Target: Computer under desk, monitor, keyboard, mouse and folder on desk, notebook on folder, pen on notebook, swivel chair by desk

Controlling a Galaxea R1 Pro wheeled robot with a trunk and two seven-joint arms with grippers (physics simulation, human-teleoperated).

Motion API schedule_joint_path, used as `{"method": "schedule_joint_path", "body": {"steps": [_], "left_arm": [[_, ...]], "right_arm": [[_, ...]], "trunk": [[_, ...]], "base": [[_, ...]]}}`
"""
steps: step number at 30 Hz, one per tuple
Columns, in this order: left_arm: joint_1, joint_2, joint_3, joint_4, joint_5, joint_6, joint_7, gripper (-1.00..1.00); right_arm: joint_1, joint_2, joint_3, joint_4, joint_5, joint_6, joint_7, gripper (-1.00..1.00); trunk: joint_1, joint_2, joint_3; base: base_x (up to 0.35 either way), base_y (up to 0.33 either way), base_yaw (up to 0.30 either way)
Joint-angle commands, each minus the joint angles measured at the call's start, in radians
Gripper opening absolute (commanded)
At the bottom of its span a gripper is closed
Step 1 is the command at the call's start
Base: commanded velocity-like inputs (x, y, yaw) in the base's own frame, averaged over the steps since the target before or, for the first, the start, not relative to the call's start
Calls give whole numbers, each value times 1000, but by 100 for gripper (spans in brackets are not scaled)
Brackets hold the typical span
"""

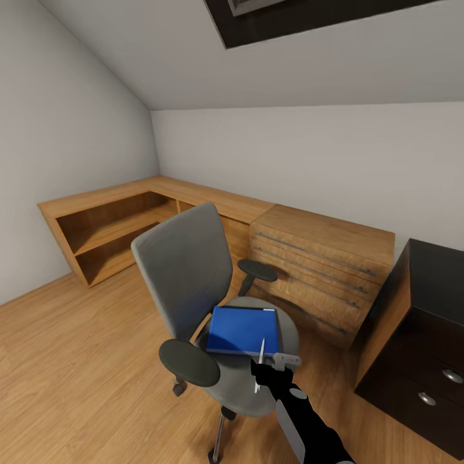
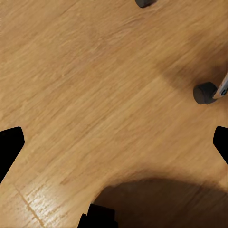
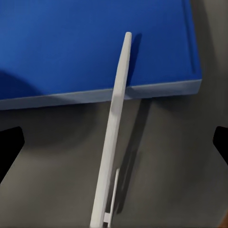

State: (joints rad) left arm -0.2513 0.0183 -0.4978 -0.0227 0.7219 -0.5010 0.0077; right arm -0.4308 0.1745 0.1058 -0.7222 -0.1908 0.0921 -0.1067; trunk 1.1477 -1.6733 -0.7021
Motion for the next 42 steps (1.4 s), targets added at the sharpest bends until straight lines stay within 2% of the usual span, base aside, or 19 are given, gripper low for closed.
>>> {"method": "schedule_joint_path", "body": {"steps": [1, 8, 21, 24, 29, 31, 32, 33, 35, 42], "left_arm": [[0, 0, -8, 0, 7, -2, 1, 100], [0, 0, -8, 0, 7, -2, 3, 100], [0, 4, -6, -3, 8, -6, 10, 100], [0, 18, 1, -17, 17, -6, 25, 100], [0, 74, 10, -161, 31, -3, 87, 100], [0, 109, 24, -220, 33, 4, 111, 100], [0, 113, 29, -227, 33, 5, 114, 100], [0, 121, 50, -241, 34, 6, 120, 100], [0, 124, 73, -250, 34, 5, 122, 100], [0, 121, 86, -254, 34, 0, 125, 100]], "right_arm": [[0, 0, 2, -2, -6, 5, -7, 100], [0, 0, 3, -3, -3, 4, -6, 100], [0, 0, 6, -4, 1, -11, -5, 100], [0, 0, 6, -4, 1, -12, -6, 100], [0, 0, 6, -4, 1, -12, -8, 100], [0, 0, 6, -4, 2, -12, -8, 100], [0, 0, 6, -4, 2, -12, -8, 100], [0, 0, 7, -4, 2, -12, -9, 100], [0, 0, 7, -4, 2, -12, -9, 100], [0, 0, 6, -3, 2, -12, -10, 100]], "trunk": [[4, -8, -4], [31, -57, -26], [31, -57, -26], [31, -57, -26], [31, -57, -26], [31, -57, -26], [31, -57, -26], [31, -57, -26], [31, -57, -26], [31, -57, -26]], "base": [[0, 0, 0], [0, 0, 0], [0, 0, 0], [0, 0, 0], [0, 0, 0], [0, 0, 0], [0, 0, 0], [0, 0, 0], [0, 0, 0], [0, 0, 0]]}}
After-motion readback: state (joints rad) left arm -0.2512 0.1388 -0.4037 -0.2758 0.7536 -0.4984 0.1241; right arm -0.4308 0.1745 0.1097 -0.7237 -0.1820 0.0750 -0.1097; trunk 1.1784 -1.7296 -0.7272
